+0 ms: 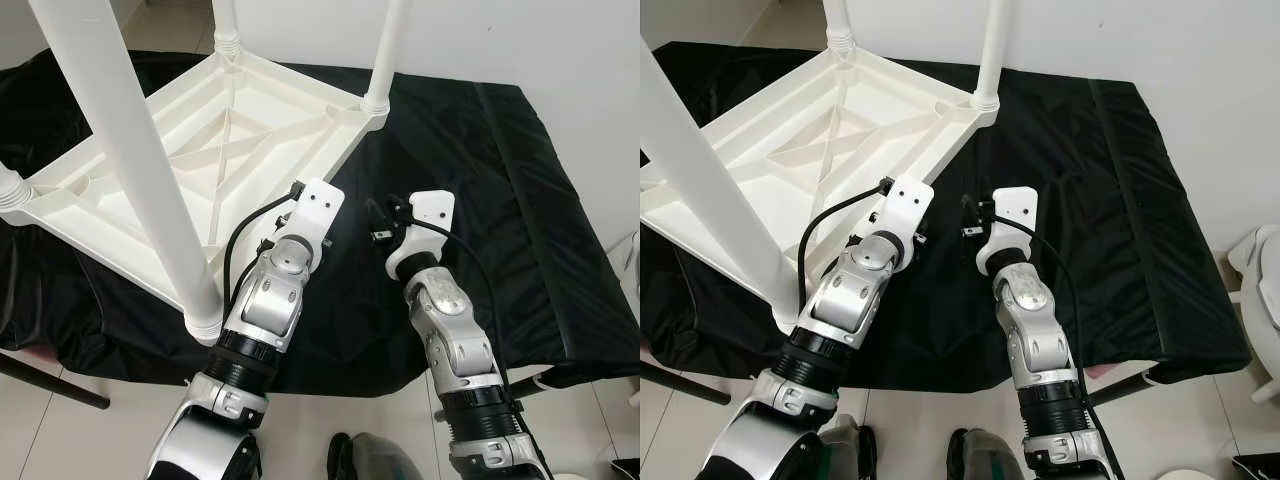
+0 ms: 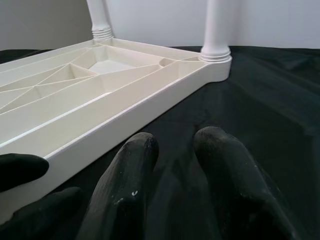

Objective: Building children table

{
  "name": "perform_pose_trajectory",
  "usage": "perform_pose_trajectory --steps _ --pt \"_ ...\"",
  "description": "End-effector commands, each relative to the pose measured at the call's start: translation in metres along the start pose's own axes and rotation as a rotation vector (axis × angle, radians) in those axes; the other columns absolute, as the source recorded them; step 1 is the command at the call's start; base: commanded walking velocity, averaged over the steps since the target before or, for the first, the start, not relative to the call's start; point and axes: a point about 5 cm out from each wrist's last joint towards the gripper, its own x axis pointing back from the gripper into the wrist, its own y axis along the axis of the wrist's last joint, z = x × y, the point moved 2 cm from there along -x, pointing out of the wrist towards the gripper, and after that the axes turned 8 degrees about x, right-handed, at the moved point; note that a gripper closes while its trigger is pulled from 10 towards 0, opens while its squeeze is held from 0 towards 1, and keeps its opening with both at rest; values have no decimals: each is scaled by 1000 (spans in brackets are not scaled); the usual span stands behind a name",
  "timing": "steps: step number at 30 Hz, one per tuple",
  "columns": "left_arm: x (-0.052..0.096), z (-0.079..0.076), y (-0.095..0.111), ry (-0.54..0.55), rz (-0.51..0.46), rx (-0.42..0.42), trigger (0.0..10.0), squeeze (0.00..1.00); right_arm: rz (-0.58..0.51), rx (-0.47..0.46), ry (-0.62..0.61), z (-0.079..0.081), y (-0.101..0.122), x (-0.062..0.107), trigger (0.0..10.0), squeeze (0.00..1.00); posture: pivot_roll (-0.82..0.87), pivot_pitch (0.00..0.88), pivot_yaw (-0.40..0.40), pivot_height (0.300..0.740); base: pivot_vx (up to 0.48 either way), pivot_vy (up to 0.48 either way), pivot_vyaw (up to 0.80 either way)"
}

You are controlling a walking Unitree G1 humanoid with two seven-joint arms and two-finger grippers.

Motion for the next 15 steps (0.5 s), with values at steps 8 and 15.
perform_pose_trajectory --steps 8,15 --pt "1 56 -34 369 124 -2 10000 0 7 -7 -12 -2 1 2 10000 0 -28 91 -25 740 0 0 0" --pt "5 91 -47 513 171 -34 10000 0 5 -10 -3 0 2 0 10000 0 -22 90 -33 740 0 0 0"
